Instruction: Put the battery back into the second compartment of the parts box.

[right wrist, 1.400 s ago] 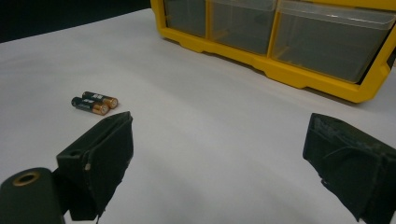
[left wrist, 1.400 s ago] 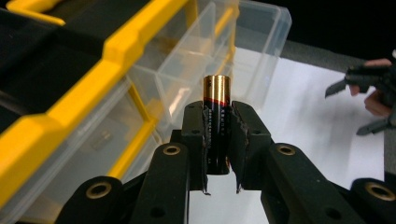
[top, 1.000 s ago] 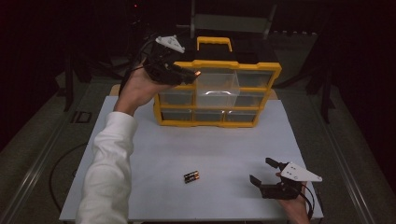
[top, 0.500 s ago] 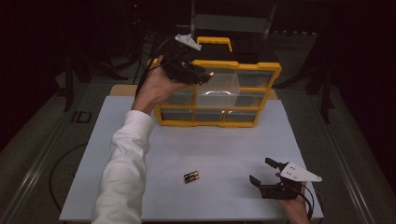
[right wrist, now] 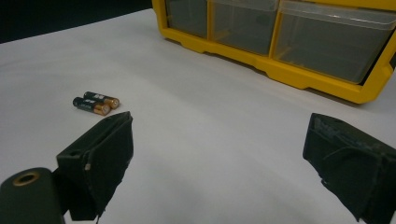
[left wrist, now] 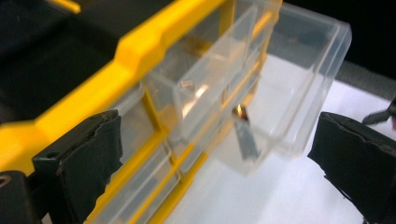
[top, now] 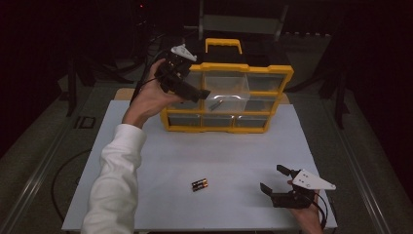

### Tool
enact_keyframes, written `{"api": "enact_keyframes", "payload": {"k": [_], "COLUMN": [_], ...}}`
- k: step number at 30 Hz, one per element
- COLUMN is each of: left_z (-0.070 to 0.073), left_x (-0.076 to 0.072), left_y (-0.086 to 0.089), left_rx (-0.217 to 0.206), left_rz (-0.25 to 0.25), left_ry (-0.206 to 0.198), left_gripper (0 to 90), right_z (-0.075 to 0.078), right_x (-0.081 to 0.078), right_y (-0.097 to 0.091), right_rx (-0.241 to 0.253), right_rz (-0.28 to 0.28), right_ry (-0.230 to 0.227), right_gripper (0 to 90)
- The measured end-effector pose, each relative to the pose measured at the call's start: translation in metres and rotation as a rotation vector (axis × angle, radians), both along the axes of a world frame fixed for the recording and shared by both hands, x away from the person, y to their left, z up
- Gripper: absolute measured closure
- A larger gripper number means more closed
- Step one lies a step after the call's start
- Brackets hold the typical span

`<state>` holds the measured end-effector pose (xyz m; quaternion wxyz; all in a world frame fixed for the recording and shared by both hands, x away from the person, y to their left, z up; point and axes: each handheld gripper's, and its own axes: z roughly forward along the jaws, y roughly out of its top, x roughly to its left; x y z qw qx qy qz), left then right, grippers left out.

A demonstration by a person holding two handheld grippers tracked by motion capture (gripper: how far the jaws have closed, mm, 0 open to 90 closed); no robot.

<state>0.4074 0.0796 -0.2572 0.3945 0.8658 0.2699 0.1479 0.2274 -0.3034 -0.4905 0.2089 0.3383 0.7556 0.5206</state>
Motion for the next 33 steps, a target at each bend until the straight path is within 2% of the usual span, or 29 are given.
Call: {"api": "enact_keyframes", "payload": {"k": [1,5,7,8,16,23,25,26,31,33], "left_z": [0.0,-0.016,-0.016,-0.024,-0.044,-0.068,-0.068,-0.077,-0.083,-0.094], "left_x": [0.0,-0.011,-0.011,-0.015,-0.022,-0.034,-0.034,-0.039,-0.042,-0.047], "left_y": [0.0,0.008,0.008,0.01,0.013,0.008,0.008,0.006,0.005,0.004], "left_rx": [0.0,0.07,0.07,0.078,0.088,0.127,0.127,0.134,0.127,0.131], "left_rz": [0.0,0.008,0.008,0.002,-0.021,-0.058,-0.058,-0.065,-0.072,-0.081], "left_ry": [0.0,0.002,0.002,0.003,0.029,0.037,0.037,0.042,0.047,0.054], "left_gripper": [3.0,3.3,3.2,3.2,3.2,3.2,3.2,3.3,3.4,3.5], "right_z": [0.0,0.0,0.0,0.0,0.0,0.0,0.0,0.0,0.0,0.0], "right_x": [0.0,0.0,0.0,0.0,0.0,0.0,0.0,0.0,0.0,0.0], "right_y": [0.0,0.001,0.001,0.001,0.001,0.0,0.0,0.001,0.001,0.001], "right_rx": [0.001,-0.001,0.001,0.001,-0.003,-0.001,-0.001,-0.002,-0.002,-0.002], "right_rz": [-0.001,0.0,-0.001,-0.001,0.001,0.0,0.0,0.001,0.001,0.001], "right_ry": [0.0,-0.001,0.002,0.002,0.001,0.003,0.002,0.0,0.001,0.0], "right_gripper": [8.5,8.5,8.5,8.5,8.5,8.5,8.5,8.5,8.5,8.5]}}
